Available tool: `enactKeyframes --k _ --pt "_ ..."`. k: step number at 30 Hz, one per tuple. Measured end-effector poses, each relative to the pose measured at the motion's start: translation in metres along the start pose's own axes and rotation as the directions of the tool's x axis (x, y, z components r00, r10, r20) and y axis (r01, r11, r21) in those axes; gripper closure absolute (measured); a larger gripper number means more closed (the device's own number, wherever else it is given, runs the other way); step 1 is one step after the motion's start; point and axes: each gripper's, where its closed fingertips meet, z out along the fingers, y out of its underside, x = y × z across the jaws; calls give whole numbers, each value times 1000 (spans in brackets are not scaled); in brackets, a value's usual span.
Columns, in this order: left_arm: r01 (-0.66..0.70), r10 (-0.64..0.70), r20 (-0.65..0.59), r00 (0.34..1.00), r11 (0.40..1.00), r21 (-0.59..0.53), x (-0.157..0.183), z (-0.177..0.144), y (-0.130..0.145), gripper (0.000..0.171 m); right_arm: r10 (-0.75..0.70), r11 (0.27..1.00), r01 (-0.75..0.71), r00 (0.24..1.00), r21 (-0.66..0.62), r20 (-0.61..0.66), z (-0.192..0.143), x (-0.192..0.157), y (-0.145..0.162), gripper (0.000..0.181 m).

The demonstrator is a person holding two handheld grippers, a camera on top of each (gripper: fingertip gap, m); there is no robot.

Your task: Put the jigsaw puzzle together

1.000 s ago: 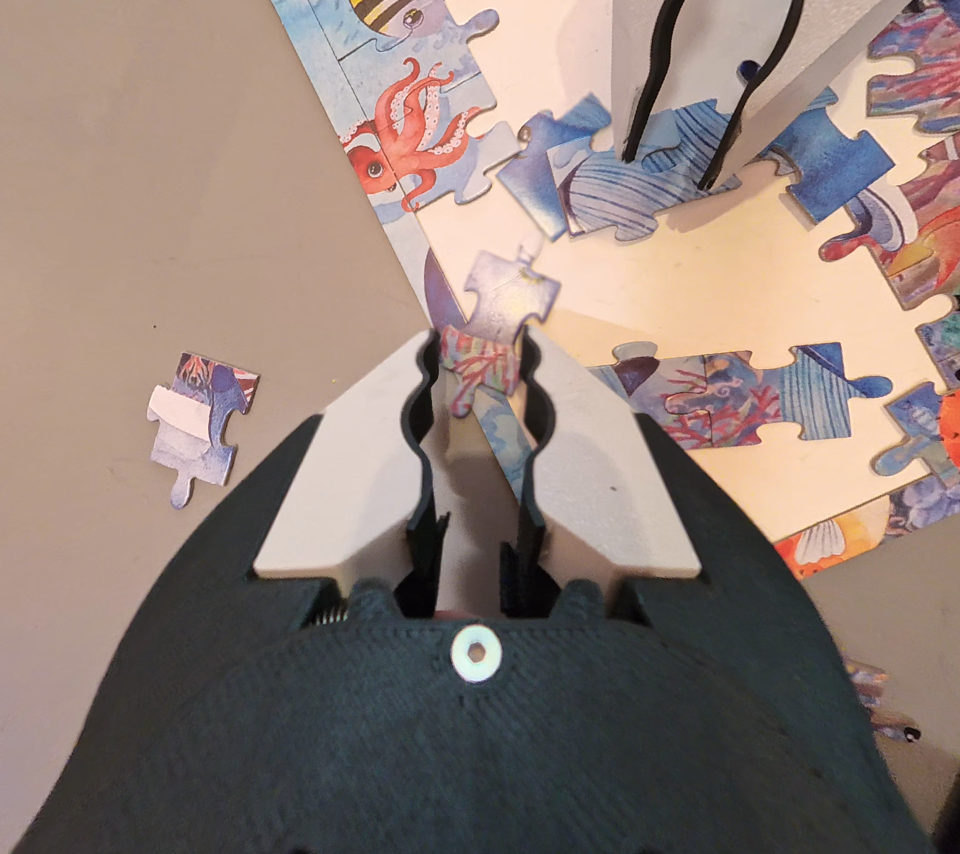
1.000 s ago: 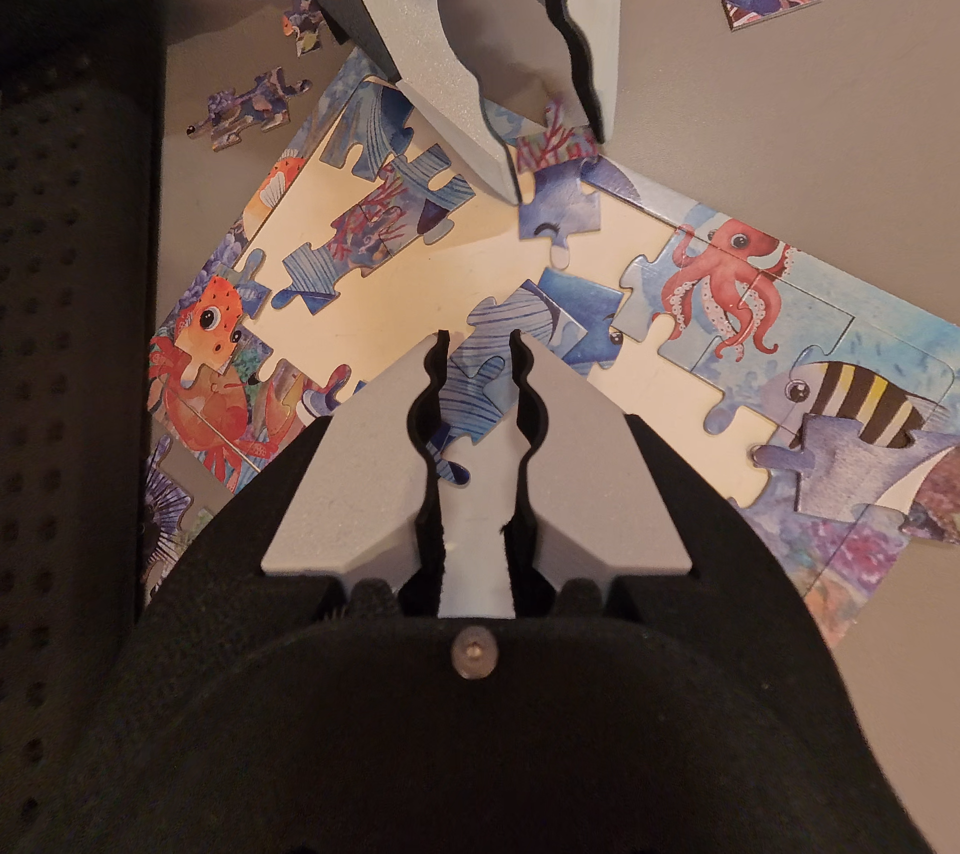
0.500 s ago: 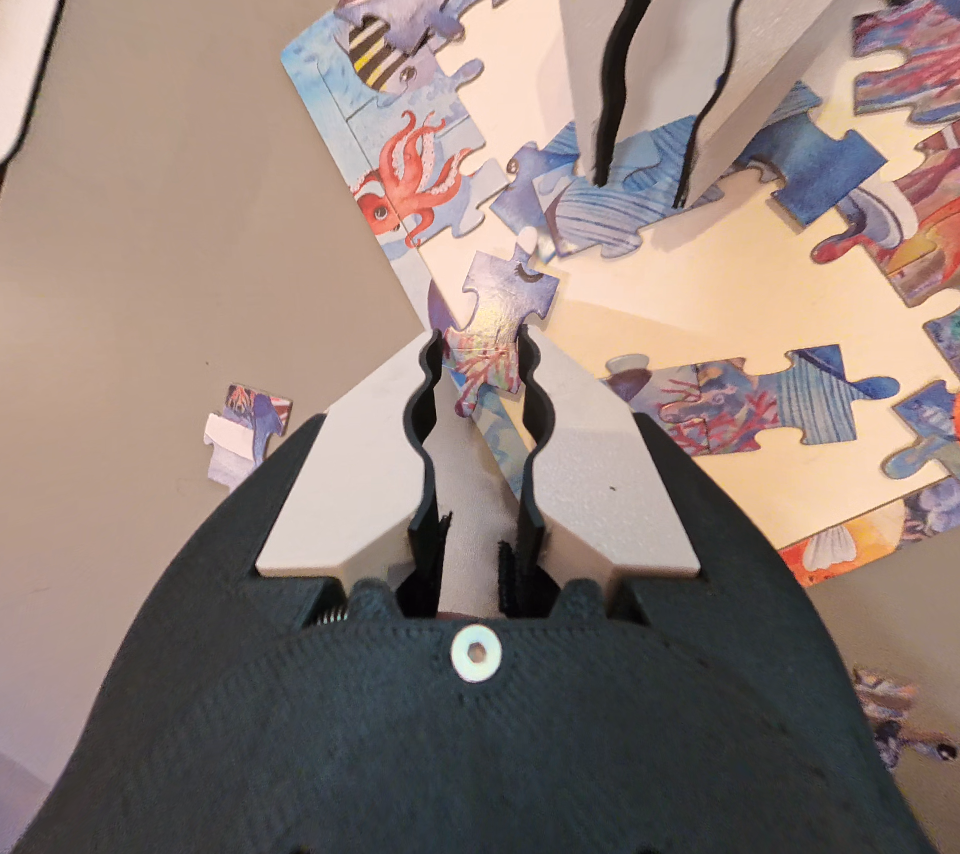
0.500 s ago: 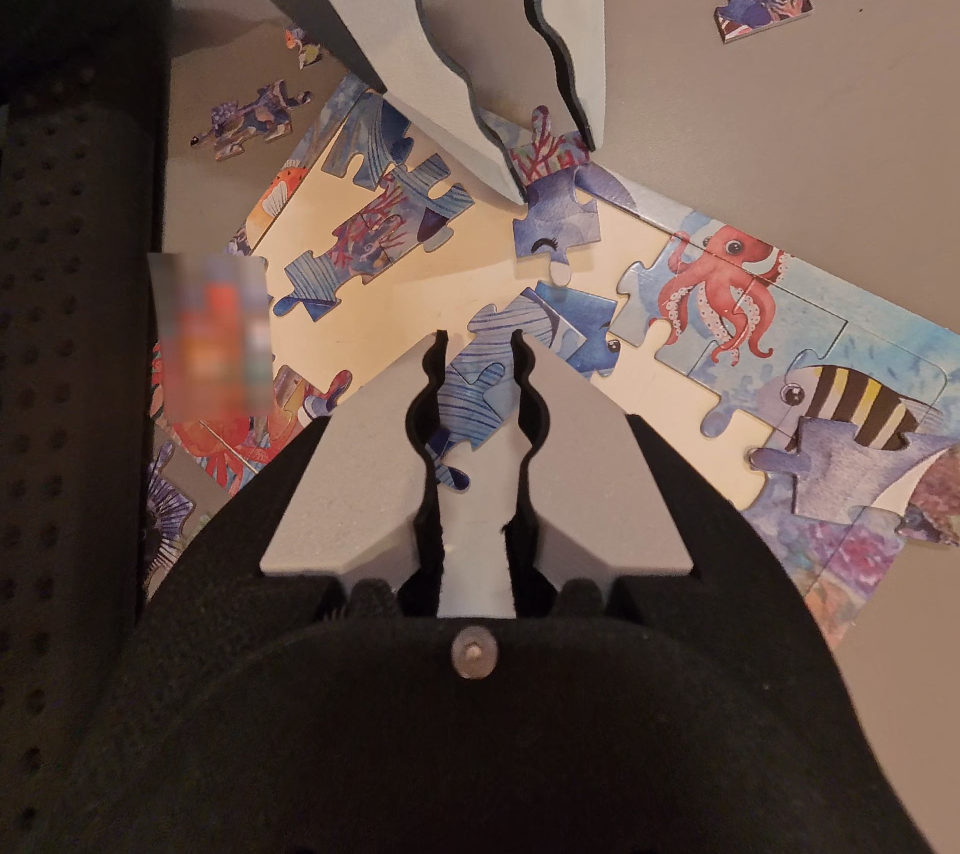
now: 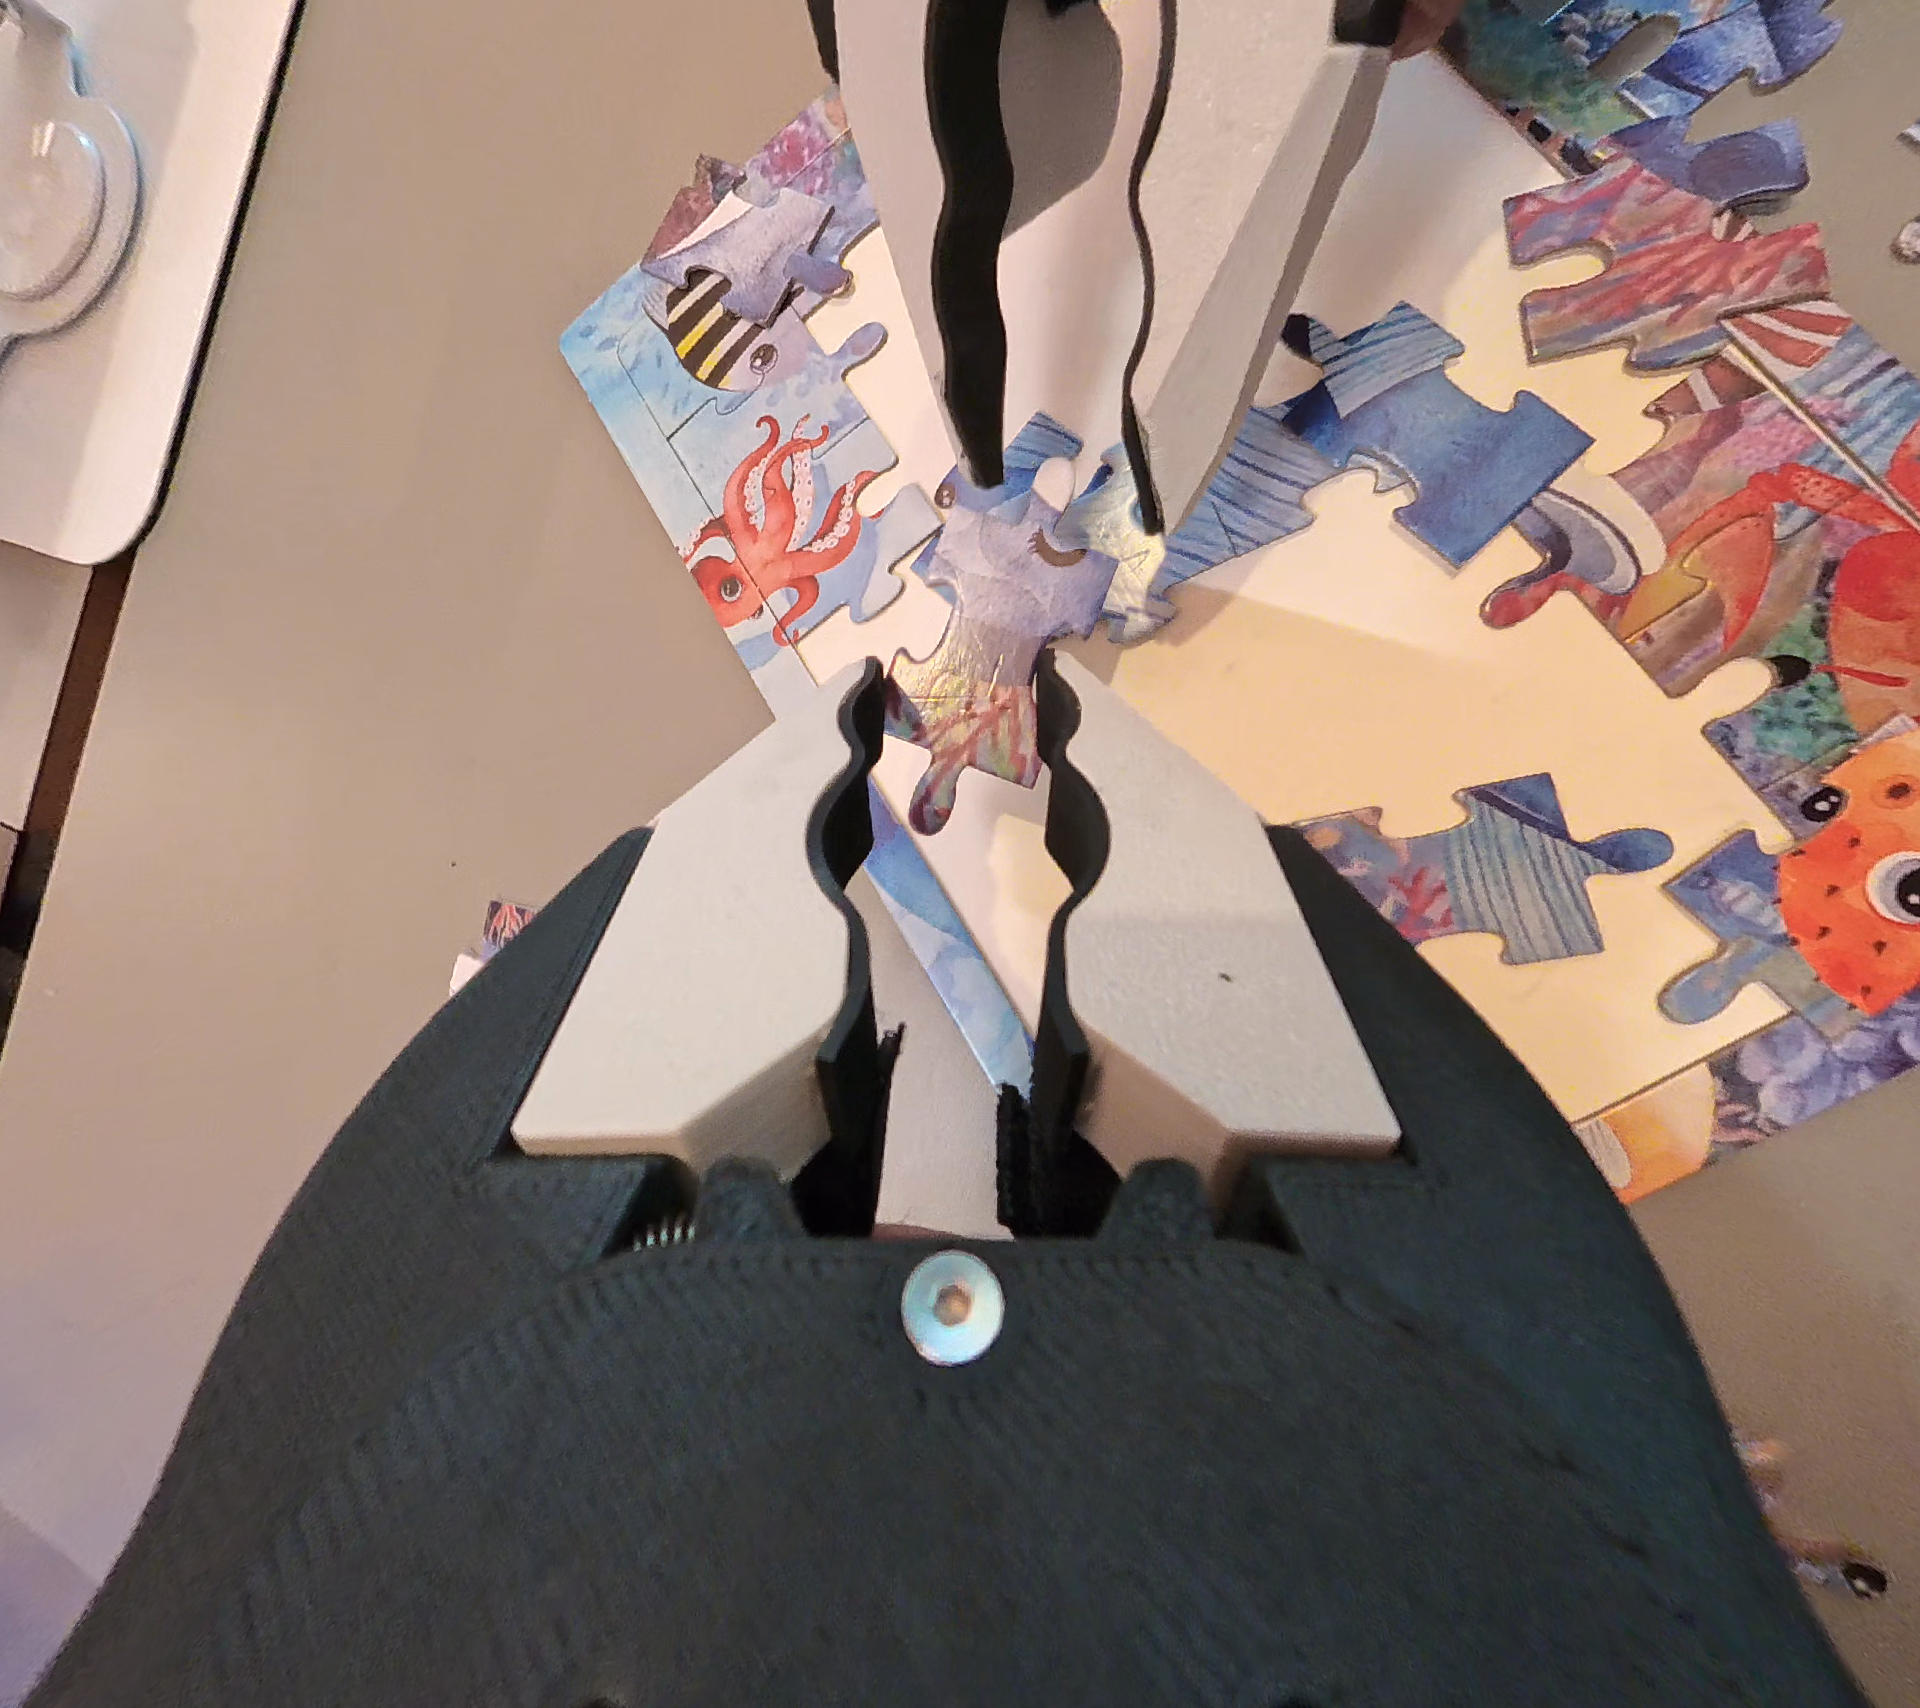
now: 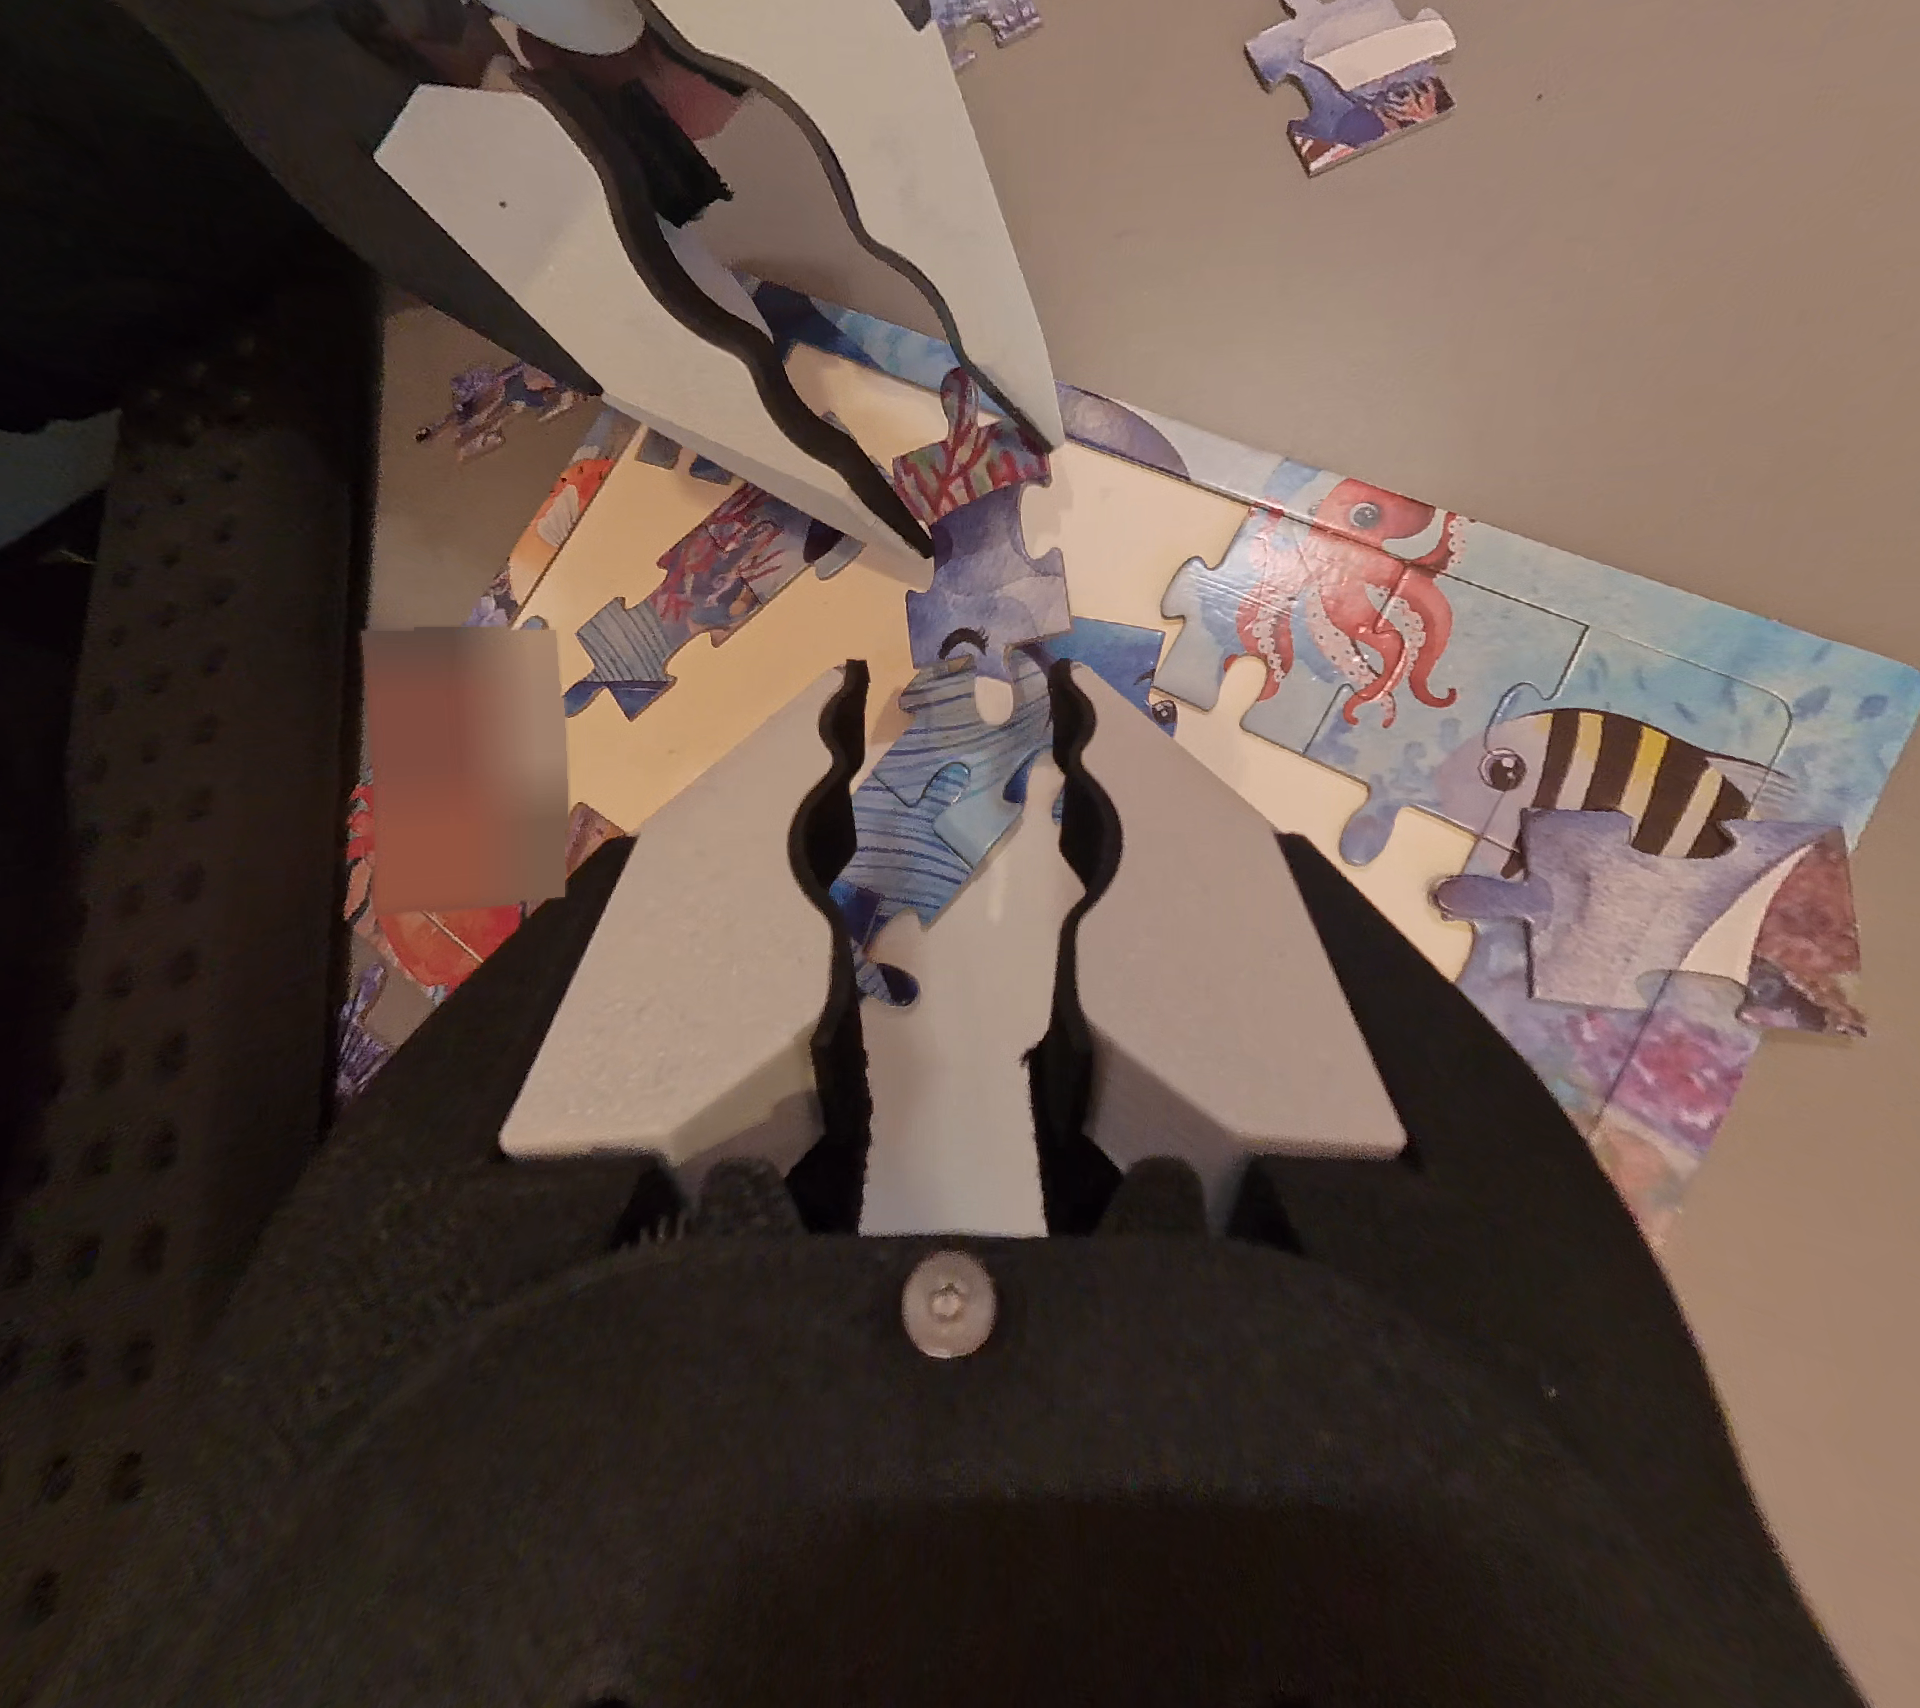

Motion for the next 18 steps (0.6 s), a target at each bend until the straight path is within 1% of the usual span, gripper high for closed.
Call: enactKeyframes --k 4,10,15,18 --pt "-2 2 3 1000 1000 12 1 1 -3 144 4 1000 -4 1000 15 29 0 -5 -3 149" --pt "-12 12 9 1000 1000 19 2 1 -6 145 7 1000 -7 1000 8 26 -1 -3 -1 152" --pt "-11 11 8 1000 999 30 1 -1 -7 145 8 1000 -9 999 22 35 -2 -4 -3 157" --pt "-13 13 -2 1000 999 33 3 -2 -7 144 5 1000 -6 999 29 41 -3 -4 -3 163"
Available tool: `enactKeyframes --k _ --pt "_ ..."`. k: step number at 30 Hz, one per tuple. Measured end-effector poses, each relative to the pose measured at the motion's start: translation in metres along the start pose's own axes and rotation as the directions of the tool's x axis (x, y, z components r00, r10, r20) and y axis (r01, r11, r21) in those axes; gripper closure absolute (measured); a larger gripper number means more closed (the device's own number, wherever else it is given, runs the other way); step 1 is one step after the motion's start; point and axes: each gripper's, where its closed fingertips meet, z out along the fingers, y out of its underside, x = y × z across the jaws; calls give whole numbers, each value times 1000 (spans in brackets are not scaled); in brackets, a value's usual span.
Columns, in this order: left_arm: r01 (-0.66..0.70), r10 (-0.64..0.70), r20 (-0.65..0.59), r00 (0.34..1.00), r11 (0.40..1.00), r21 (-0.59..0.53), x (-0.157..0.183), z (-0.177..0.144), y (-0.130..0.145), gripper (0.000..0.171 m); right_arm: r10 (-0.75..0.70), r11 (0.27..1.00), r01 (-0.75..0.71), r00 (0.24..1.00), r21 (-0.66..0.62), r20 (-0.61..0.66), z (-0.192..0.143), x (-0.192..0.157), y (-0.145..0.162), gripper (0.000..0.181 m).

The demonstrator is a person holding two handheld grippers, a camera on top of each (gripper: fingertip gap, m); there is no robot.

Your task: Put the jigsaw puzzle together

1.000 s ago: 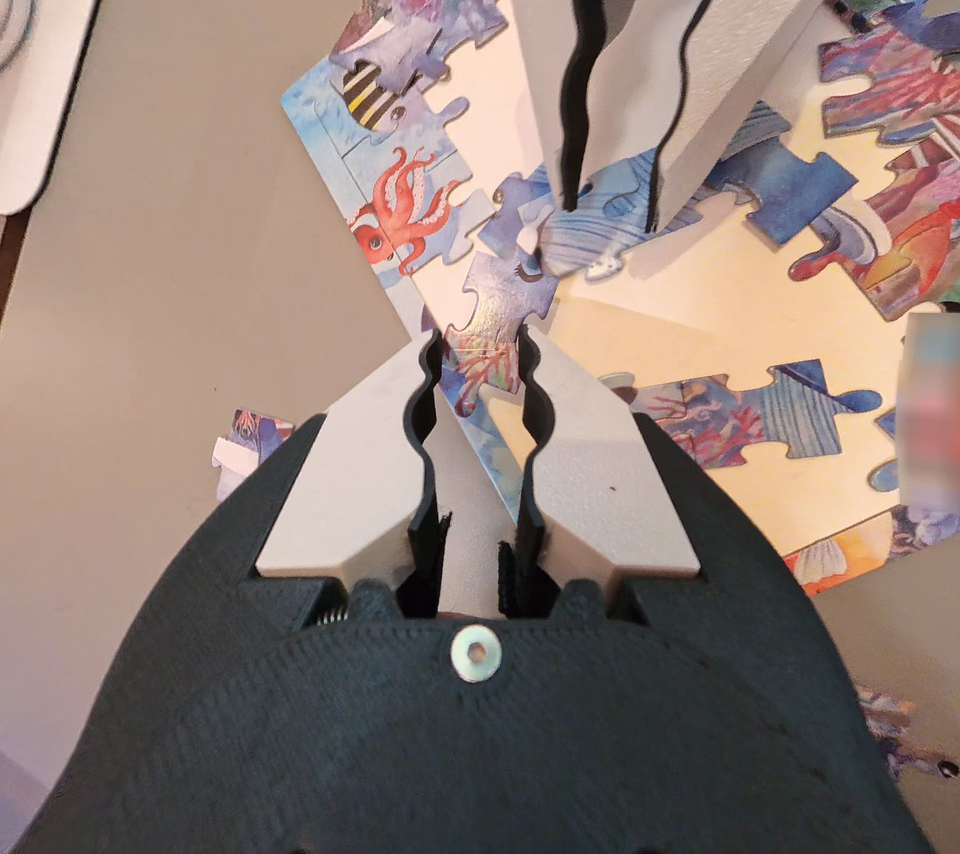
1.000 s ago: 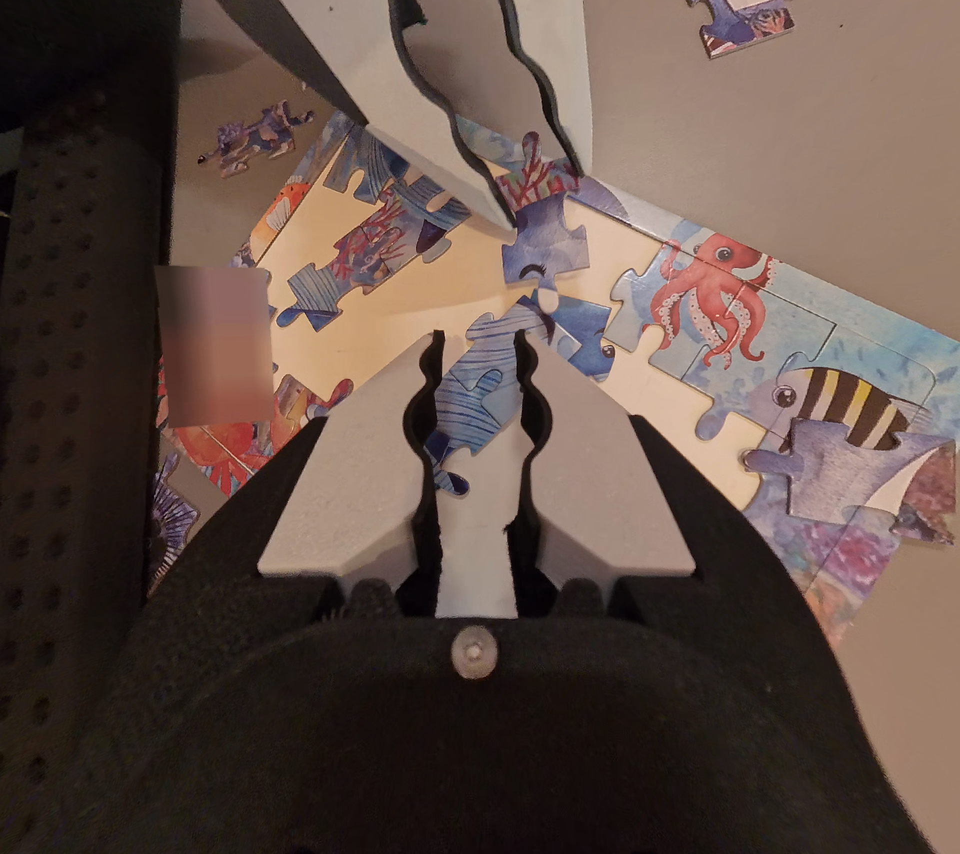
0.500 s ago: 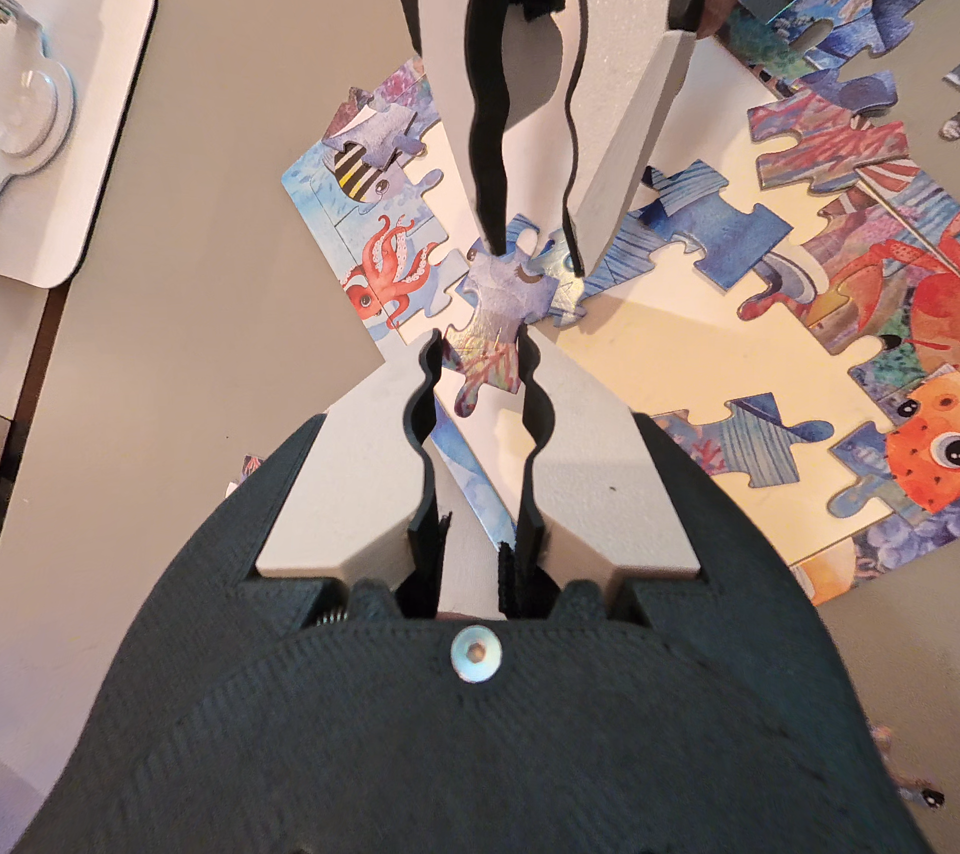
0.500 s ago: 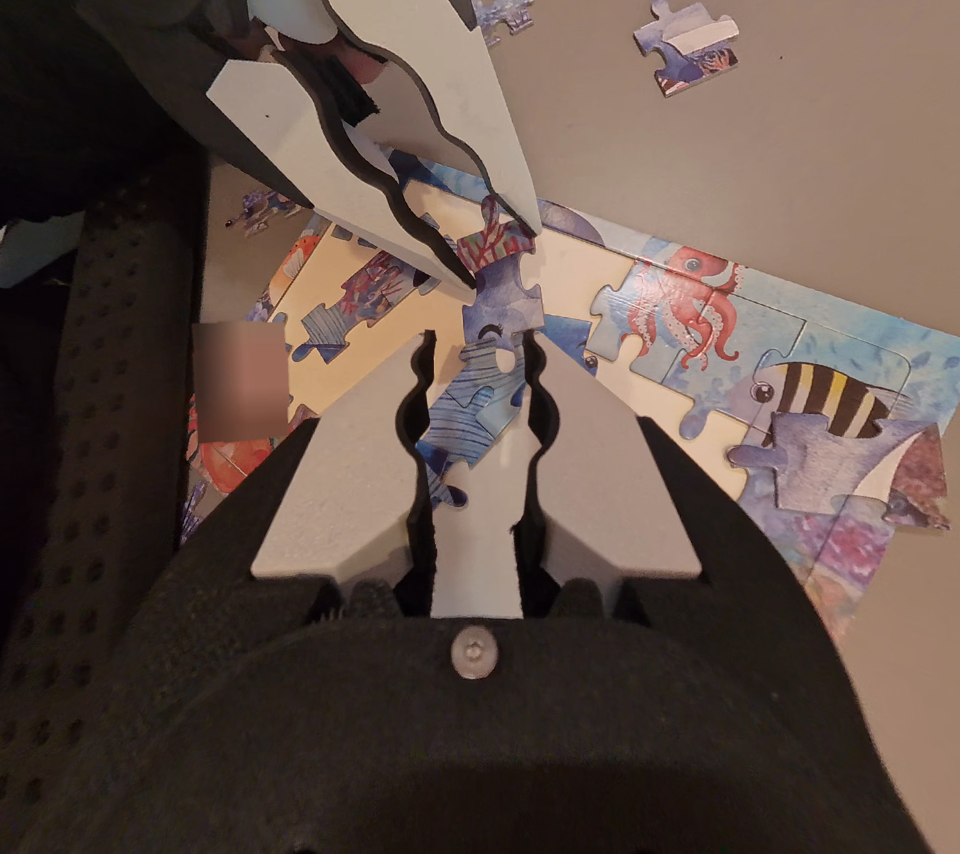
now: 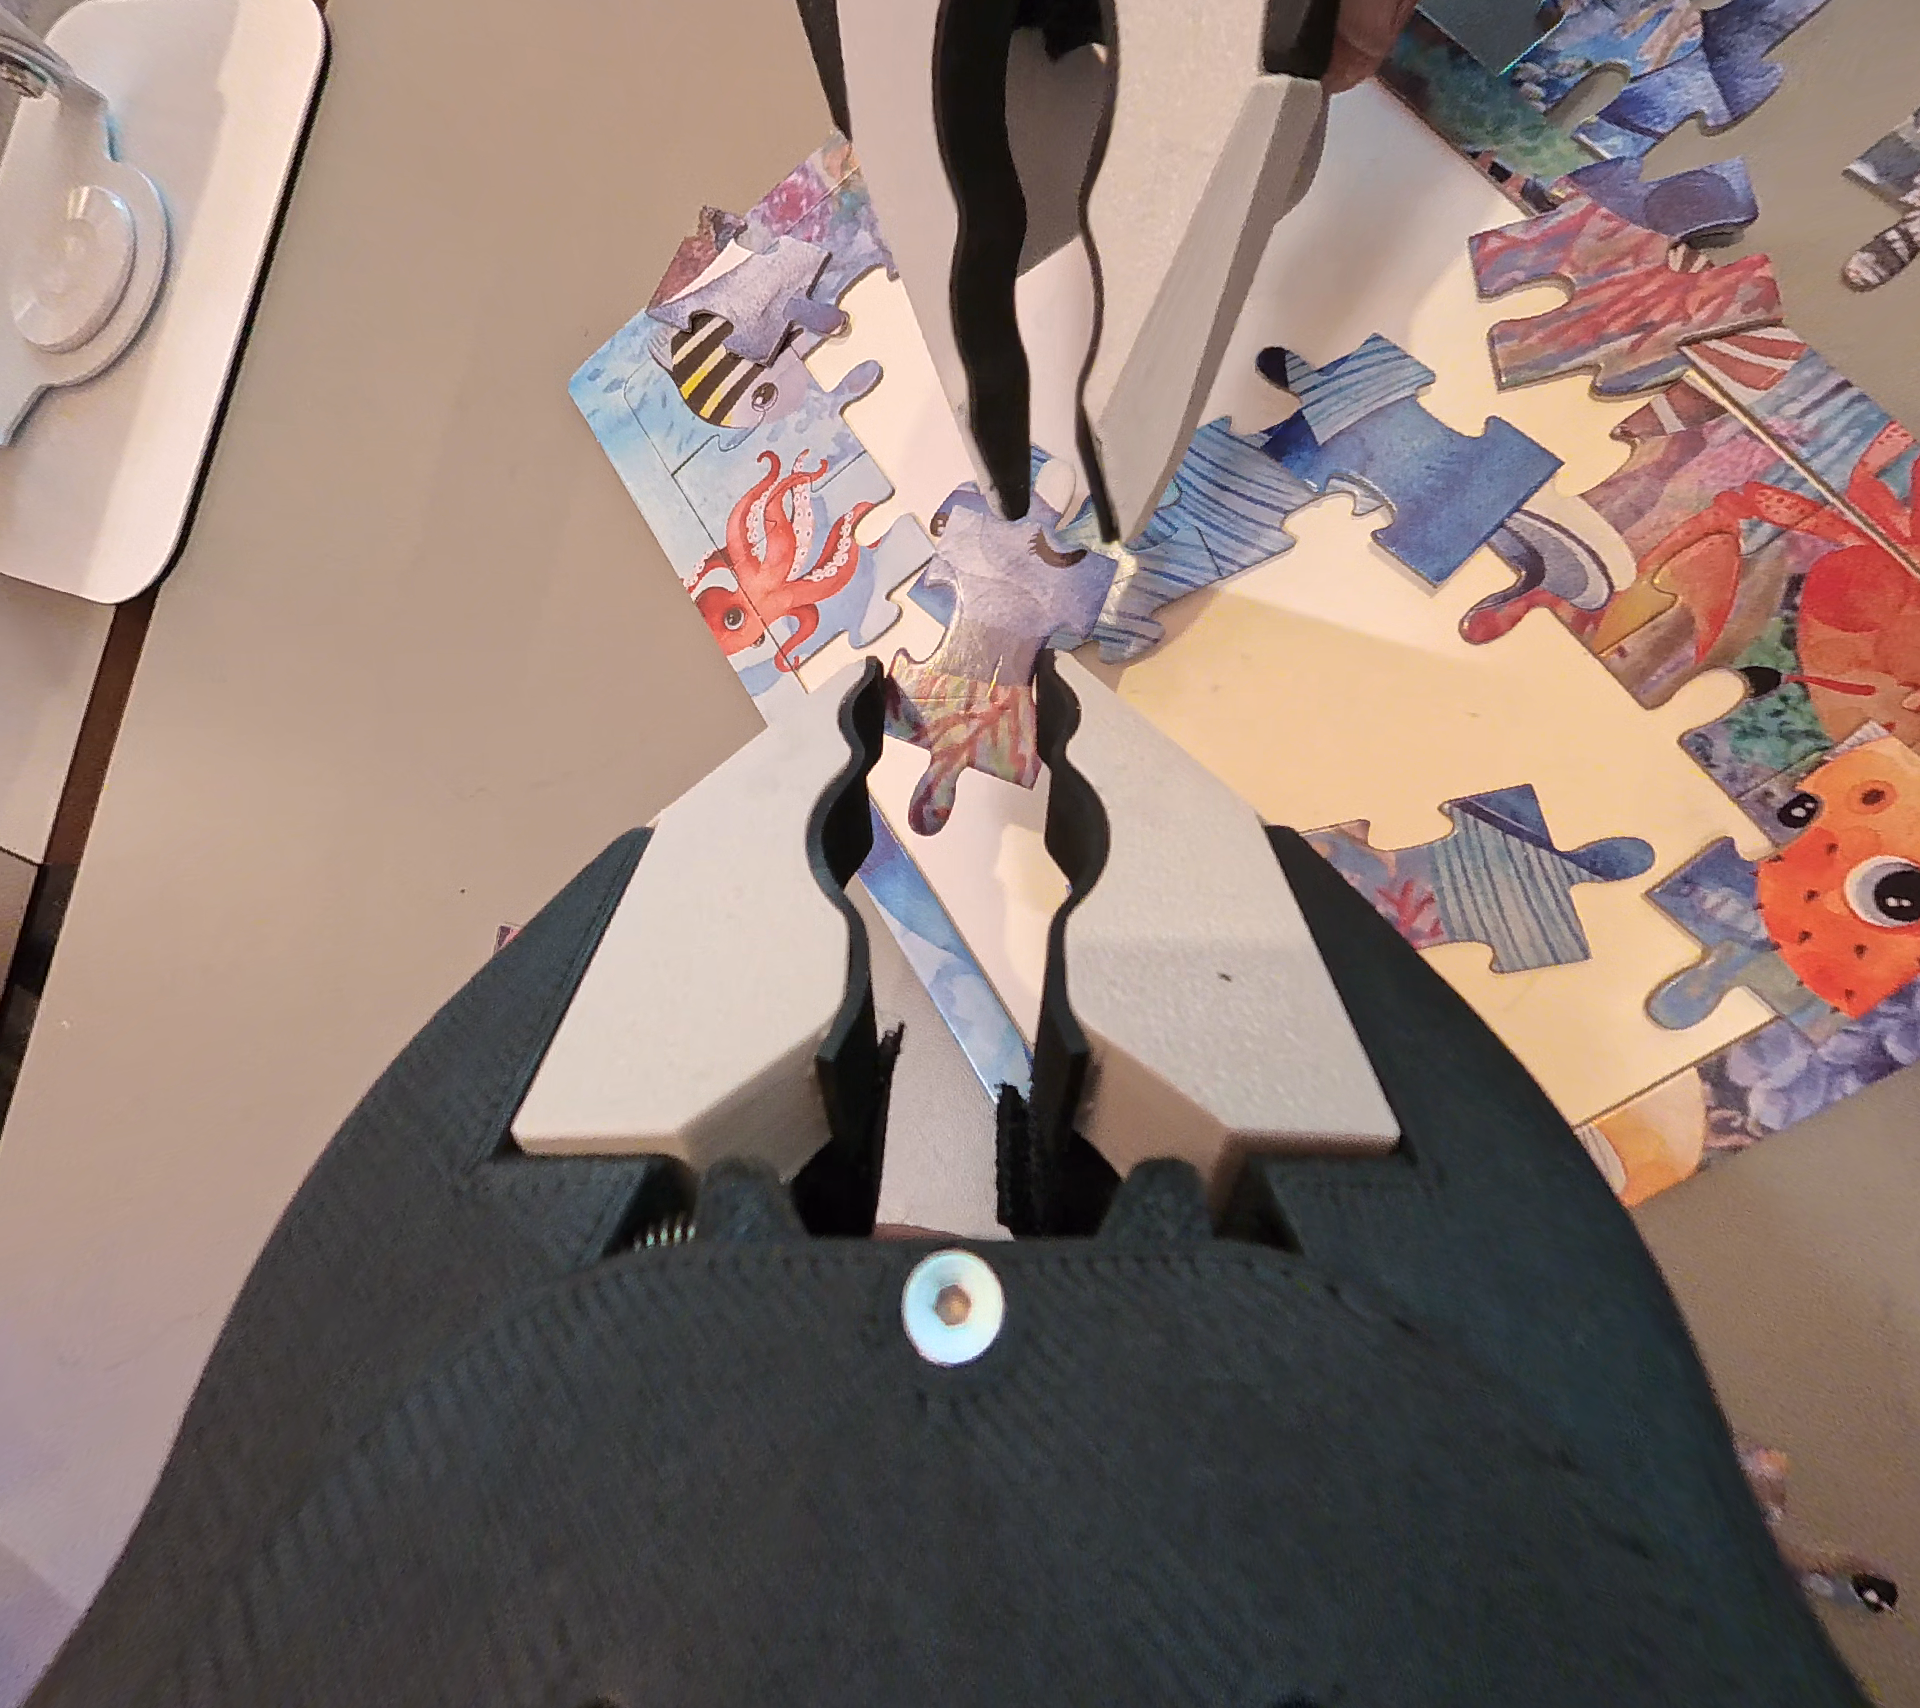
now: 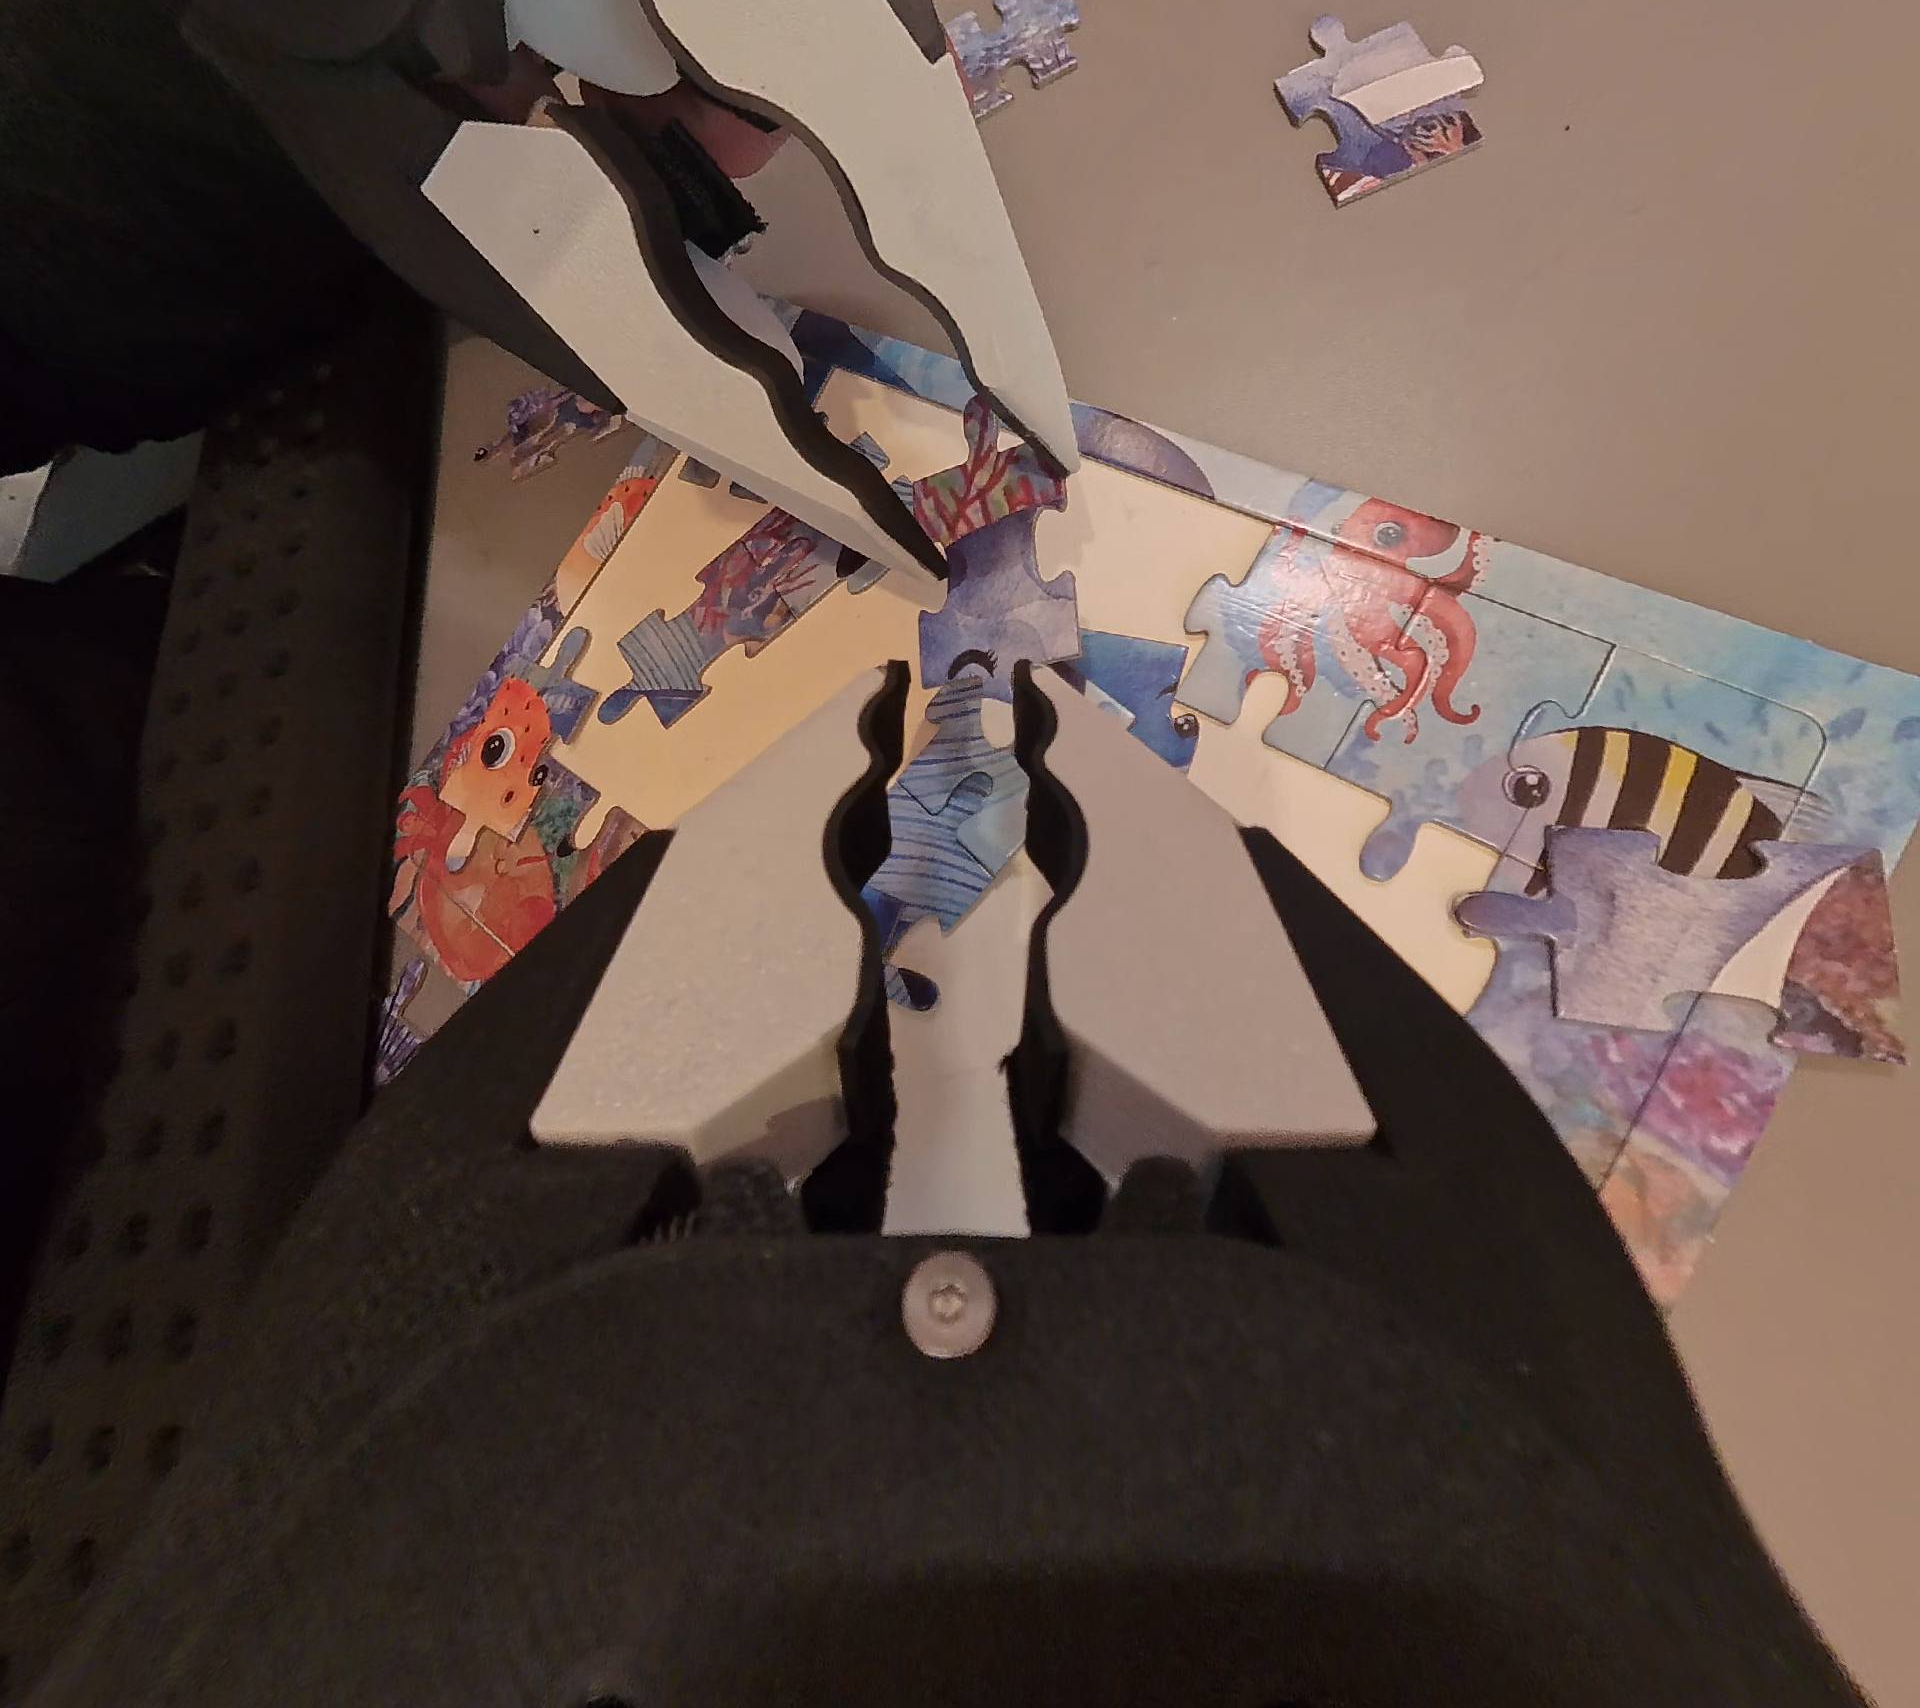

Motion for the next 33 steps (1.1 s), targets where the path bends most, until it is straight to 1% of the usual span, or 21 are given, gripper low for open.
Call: enactKeyframes --k 3,5,8,11,12,15,17,20,22,23,24,26,27,28,31,33 --pt "-6 6 -4 1000 1000 4 -1 -1 -1 144 -3 1000 3 1000 2 -4 -1 1 0 170" --pt "-8 8 2 1000 1000 6 -2 0 -2 144 5 1000 -5 1000 12 1 -3 1 -1 169" --pt "-12 11 15 1000 1000 29 -4 -2 -7 145 39 999 -40 999 33 10 -5 3 -4 165" --pt "-18 16 34 999 998 53 -6 -4 -12 146 89 994 -90 996 56 22 -7 5 -6 156" --pt "-25 22 39 999 998 64 -6 -5 -13 171 104 993 -105 994 59 30 -7 6 -6 153" --pt "-22 17 53 998 995 93 -8 -9 -19 171 137 987 -142 988 71 69 -7 3 -7 153" --pt "-16 14 23 1000 997 73 -4 -7 -15 171 142 987 -147 987 69 73 -6 3 -6 154" --pt "-22 21 29 999 999 31 -5 -2 -6 171 143 987 -146 988 59 60 -7 5 -4 156" --pt "-4 3 26 1000 999 37 -7 -2 -5 169 141 988 -145 988 59 57 -7 5 -5 157" --pt "14 -15 22 1000 999 31 -8 -2 -3 164 140 988 -143 989 56 55 -7 6 -4 157" --pt "29 -30 16 999 999 16 -8 -1 1 155 138 989 -140 989 54 50 -7 6 -4 157" --pt "51 -51 20 999 998 -30 -11 2 11 147 136 989 -138 990 52 46 -7 6 -4 158" --pt "64 -64 4 998 996 -62 -8 5 18 140 135 989 -138 990 51 46 -7 6 -3 158" --pt "63 -64 -7 998 994 -84 -6 7 22 137 134 989 -136 990 51 45 -7 6 -3 158" --pt "90 -93 -31 995 990 -104 -3 13 28 139 130 990 -133 990 55 48 -8 6 -4 158" --pt "144 -149 -61 987 987 -71 -2 17 25 140 126 990 -129 991 55 47 -8 5 -5 158"
